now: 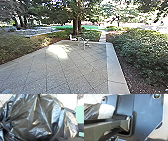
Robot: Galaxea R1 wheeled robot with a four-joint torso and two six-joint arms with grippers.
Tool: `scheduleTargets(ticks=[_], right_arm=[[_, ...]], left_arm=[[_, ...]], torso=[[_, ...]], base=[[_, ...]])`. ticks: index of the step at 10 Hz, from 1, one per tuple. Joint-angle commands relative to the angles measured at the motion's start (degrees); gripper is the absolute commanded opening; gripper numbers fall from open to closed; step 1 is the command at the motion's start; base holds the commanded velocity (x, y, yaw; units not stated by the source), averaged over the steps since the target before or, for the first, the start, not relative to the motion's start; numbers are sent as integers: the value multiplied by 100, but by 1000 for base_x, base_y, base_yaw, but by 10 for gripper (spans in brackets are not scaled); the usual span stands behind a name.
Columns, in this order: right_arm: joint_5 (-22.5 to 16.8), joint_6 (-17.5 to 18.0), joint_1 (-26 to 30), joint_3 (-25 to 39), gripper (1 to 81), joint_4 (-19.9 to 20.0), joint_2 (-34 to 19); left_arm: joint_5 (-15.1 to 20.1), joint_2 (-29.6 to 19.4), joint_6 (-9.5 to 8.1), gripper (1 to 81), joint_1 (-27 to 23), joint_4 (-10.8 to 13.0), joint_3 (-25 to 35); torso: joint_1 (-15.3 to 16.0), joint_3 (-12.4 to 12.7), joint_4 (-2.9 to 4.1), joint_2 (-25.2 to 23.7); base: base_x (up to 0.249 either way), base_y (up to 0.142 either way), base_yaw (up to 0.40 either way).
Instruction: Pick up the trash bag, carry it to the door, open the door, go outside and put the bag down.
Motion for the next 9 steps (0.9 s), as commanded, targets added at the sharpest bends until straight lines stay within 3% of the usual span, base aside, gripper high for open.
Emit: scheduleTargets(ticks=[1, 2, 5, 6, 7, 8, 9], right_arm=[[-279, -22, 265, 68, 811, -25, 105], [-279, -22, 265, 68, 811, -25, 113], [-279, -22, 265, 77, 811, -25, 113], [-279, -22, 265, 68, 811, -25, 113], [-279, -22, 265, 68, 811, -25, 113], [-279, -22, 265, 68, 811, -25, 105], [-279, -22, 265, 68, 811, -25, 105]], left_arm=[[296, -759, -29, 10, -473, -341, 1241], [305, -952, -38, 10, -605, -482, 1478], [348, -1636, -38, 10, -1192, -1035, 2241], [375, -1857, -38, 10, -1413, -1167, 2515], [384, -2075, -38, 10, -1667, -1315, 2724], [531, -2208, -38, 10, -1957, -1474, 2805], [770, -2270, -38, 10, -2230, -1633, 2788]], torso=[[0, -275, 392, 0], [0, -316, 460, 0], [-1, -764, 644, -2], [-1, -935, 647, 0], [-1, -1100, 701, 0], [-1, -1237, 610, 0], [-1, -999, 649, 2]], base=[[0, 0, 0], [0, 0, 0], [0, 0, 0], [0, 0, 0], [0, 0, 0], [0, 0, 0], [0, 0, 0]])
